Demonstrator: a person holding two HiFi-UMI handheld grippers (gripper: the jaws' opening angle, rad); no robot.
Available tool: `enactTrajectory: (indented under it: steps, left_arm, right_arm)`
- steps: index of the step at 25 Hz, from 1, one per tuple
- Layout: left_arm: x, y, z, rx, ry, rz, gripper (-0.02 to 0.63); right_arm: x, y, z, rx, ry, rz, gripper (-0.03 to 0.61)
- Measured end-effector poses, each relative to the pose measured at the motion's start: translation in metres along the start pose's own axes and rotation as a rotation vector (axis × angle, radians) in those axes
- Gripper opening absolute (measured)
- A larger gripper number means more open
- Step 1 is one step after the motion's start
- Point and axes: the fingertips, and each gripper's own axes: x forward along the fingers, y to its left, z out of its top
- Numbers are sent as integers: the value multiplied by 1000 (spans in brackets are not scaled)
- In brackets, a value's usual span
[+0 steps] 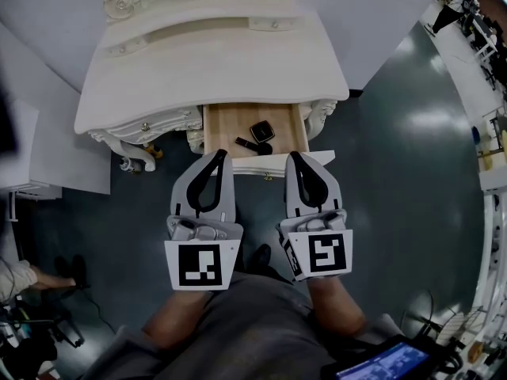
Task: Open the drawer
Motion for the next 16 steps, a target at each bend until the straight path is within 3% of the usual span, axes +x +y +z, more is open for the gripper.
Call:
enactTrajectory:
  steps: [16]
  left_arm:
    - [7, -14, 3, 52, -14, -20, 15]
  right_arm:
    - [0, -10, -5, -2, 2, -6, 12]
